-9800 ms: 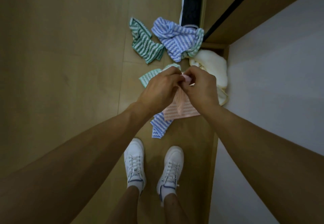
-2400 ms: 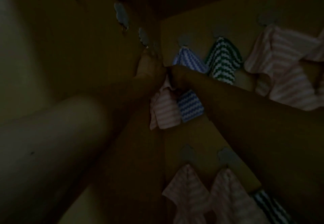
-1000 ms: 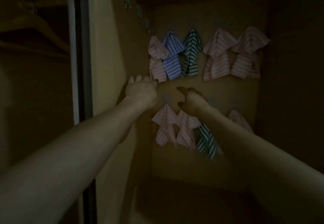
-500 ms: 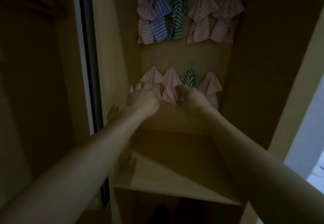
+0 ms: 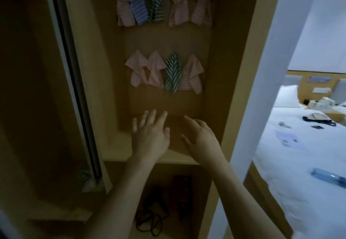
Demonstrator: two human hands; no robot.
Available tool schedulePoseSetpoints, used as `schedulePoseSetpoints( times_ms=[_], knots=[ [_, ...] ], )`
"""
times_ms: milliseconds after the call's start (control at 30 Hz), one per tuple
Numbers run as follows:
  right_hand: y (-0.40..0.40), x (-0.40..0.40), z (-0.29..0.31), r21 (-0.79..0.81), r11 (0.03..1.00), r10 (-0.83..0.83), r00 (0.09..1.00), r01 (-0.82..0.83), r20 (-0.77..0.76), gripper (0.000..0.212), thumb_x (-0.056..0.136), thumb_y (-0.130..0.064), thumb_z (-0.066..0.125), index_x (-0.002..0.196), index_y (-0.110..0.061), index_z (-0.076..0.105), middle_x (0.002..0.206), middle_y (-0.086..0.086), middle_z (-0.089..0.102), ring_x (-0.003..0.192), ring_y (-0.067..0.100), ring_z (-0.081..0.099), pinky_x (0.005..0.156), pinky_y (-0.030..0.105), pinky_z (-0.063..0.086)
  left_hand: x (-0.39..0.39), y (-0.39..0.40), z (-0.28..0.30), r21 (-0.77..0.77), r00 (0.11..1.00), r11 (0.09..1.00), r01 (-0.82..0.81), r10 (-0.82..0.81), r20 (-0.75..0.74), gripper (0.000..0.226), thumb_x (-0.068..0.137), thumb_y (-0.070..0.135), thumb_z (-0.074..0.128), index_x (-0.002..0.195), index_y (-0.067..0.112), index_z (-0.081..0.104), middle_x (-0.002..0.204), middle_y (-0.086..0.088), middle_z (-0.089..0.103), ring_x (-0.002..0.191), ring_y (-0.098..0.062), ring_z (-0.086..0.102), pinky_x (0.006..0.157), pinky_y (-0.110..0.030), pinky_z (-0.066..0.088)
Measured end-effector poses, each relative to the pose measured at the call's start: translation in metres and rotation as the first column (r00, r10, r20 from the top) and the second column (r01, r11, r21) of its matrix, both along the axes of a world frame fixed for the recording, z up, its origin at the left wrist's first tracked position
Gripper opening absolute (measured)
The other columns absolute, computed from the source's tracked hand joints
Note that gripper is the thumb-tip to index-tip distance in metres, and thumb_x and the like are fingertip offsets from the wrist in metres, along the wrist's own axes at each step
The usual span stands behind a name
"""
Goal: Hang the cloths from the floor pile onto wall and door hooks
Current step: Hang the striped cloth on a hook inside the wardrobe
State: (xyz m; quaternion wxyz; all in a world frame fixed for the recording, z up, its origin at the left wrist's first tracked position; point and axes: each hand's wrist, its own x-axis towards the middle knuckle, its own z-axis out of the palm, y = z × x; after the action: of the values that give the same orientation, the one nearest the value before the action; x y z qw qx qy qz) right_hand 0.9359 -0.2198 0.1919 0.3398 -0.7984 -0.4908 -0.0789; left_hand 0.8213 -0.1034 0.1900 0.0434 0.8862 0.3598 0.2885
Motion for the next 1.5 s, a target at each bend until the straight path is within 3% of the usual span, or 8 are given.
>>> schedulePoseSetpoints(
  times_ms=[233, 433, 600, 700, 1033, 1133, 1367, 1500],
  knots=[
    [-0.109, -0.021, -0.049, -0.041, 0.996, -0.09, 0.985, 0.084, -0.15, 0.059, 0.094, -0.04, 0.054, 0.146, -0.041, 0.027, 0.15, -0.002, 0.034, 0.135, 0.019, 0.038, 0.109, 0.041, 0.04, -0.021, -0.105, -0.045, -0.118, 0.996, 0.99, 0.077, -0.082, -0.035, 0.055, 0.099, 0.047, 0.036, 0.15, 0.041, 0.018, 0.161, 0.006, 0.015, 0.149, -0.017, 0.005, 0.12, -0.05, 0.004],
    [-0.188, -0.042, -0.087, -0.069, 0.976, -0.217, 0.948, 0.207, -0.23, 0.057, 0.094, -0.044, 0.053, 0.146, -0.039, 0.029, 0.147, -0.007, 0.038, 0.13, 0.013, 0.043, 0.096, 0.021, 0.033, -0.028, -0.177, -0.07, -0.204, 0.984, 0.964, 0.172, -0.178, -0.012, 0.053, 0.099, 0.046, 0.035, 0.15, 0.039, 0.022, 0.16, 0.007, 0.018, 0.149, -0.016, 0.007, 0.121, -0.048, 0.004],
    [-0.235, -0.061, -0.098, -0.138, 0.929, -0.37, 0.884, 0.344, -0.284, 0.059, 0.094, -0.045, 0.053, 0.147, -0.035, 0.029, 0.147, -0.005, 0.04, 0.13, 0.015, 0.044, 0.107, 0.04, 0.043, -0.025, -0.215, -0.092, -0.265, 0.958, 0.926, 0.27, -0.286, -0.022, 0.053, 0.1, 0.046, 0.037, 0.15, 0.037, 0.024, 0.16, 0.006, 0.02, 0.149, -0.017, 0.008, 0.121, -0.046, 0.002],
    [-0.257, -0.077, -0.099, -0.145, 0.895, -0.447, 0.842, 0.422, -0.303, 0.058, 0.094, -0.043, 0.054, 0.147, -0.034, 0.032, 0.147, -0.004, 0.04, 0.132, 0.015, 0.041, 0.108, 0.038, 0.041, -0.024, -0.231, -0.102, -0.274, 0.931, 0.9, 0.34, -0.363, -0.04, 0.053, 0.099, 0.047, 0.037, 0.15, 0.037, 0.025, 0.16, 0.006, 0.021, 0.149, -0.017, 0.009, 0.12, -0.045, 0.003],
    [-0.317, -0.147, -0.123, -0.164, 0.743, -0.666, 0.695, 0.649, -0.271, 0.058, 0.091, -0.038, 0.059, 0.144, -0.028, 0.039, 0.136, -0.003, 0.047, 0.122, 0.013, 0.048, 0.101, 0.028, 0.043, -0.057, -0.282, -0.134, -0.339, 0.766, 0.718, 0.609, -0.643, 0.013, 0.053, 0.098, 0.046, 0.044, 0.148, 0.036, 0.032, 0.157, 0.005, 0.028, 0.147, -0.016, 0.016, 0.119, -0.042, 0.01],
    [-0.346, -0.175, -0.137, -0.205, 0.663, -0.748, 0.623, 0.72, -0.231, 0.058, 0.09, -0.038, 0.061, 0.143, -0.028, 0.041, 0.136, -0.003, 0.049, 0.122, 0.013, 0.048, 0.094, 0.018, 0.035, -0.065, -0.311, -0.149, -0.346, 0.69, 0.65, 0.677, -0.724, -0.01, 0.052, 0.098, 0.045, 0.044, 0.147, 0.035, 0.032, 0.157, 0.004, 0.029, 0.147, -0.017, 0.018, 0.118, -0.044, 0.016],
    [-0.421, -0.219, -0.154, -0.261, 0.475, -0.871, 0.408, 0.841, -0.273, 0.056, 0.092, -0.036, 0.058, 0.144, -0.027, 0.039, 0.142, 0.0, 0.046, 0.129, 0.014, 0.043, 0.104, 0.029, 0.036, -0.083, -0.39, -0.161, -0.346, 0.474, 0.458, 0.819, -0.88, -0.043, 0.053, 0.097, 0.042, 0.048, 0.147, 0.033, 0.033, 0.155, 0.003, 0.032, 0.145, -0.018, 0.022, 0.115, -0.043, 0.02],
    [-0.461, -0.23, -0.156, -0.241, 0.374, -0.91, 0.304, 0.895, -0.284, 0.055, 0.091, -0.036, 0.059, 0.143, -0.028, 0.042, 0.14, -0.002, 0.048, 0.127, 0.013, 0.042, 0.099, 0.024, 0.032, -0.08, -0.427, -0.156, -0.327, 0.389, 0.386, 0.862, -0.919, -0.06, 0.054, 0.097, 0.041, 0.048, 0.148, 0.032, 0.032, 0.156, 0.002, 0.031, 0.146, -0.018, 0.021, 0.116, -0.042, 0.019]
  ],
)
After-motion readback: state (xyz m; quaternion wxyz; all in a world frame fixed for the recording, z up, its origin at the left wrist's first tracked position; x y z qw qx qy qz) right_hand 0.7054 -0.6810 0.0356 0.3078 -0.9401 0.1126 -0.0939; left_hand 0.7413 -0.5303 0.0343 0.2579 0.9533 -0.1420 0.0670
